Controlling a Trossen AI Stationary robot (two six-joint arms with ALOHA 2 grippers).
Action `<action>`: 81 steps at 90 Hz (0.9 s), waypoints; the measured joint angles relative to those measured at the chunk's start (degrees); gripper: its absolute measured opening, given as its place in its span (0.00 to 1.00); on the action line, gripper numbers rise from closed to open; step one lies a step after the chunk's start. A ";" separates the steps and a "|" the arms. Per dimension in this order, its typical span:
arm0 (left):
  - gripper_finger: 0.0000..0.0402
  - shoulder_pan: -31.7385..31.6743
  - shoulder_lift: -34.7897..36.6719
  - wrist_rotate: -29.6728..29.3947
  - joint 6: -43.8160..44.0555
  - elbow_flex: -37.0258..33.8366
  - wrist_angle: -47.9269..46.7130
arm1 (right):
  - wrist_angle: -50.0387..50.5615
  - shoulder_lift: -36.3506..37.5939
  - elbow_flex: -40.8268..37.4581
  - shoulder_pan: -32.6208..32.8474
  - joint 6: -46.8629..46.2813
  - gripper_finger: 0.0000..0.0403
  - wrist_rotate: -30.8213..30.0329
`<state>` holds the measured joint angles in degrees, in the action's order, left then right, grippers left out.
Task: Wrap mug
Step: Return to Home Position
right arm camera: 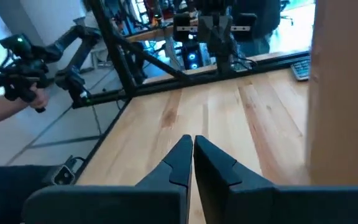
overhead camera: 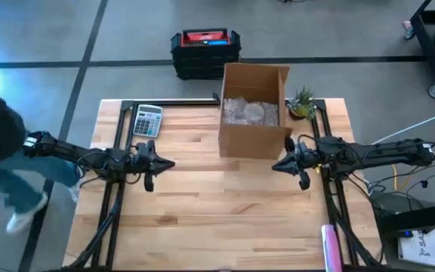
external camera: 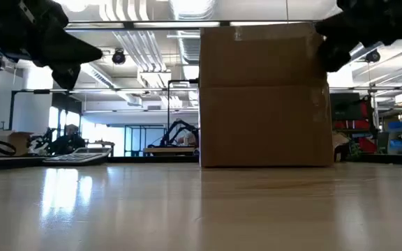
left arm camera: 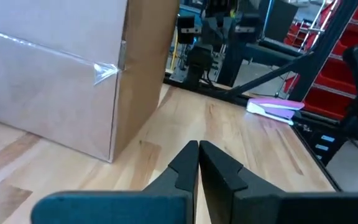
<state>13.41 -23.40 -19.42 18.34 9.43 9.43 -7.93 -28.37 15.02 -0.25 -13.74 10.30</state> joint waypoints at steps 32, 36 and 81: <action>0.01 -0.02 -0.43 -3.70 3.19 -0.22 -1.88 | -0.47 2.04 -4.57 -0.02 -1.41 0.01 -3.42; 0.02 0.00 -0.67 -3.68 2.88 -0.22 -1.97 | -0.37 2.01 -4.67 0.00 -1.40 0.01 -5.19; 0.02 1.15 8.48 -2.06 -2.84 -4.62 -2.09 | -0.52 12.94 -11.39 0.00 -2.53 0.01 -8.03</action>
<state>14.56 -14.93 -21.47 15.51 4.81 7.35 -8.45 -15.43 3.62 -0.25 -16.27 2.26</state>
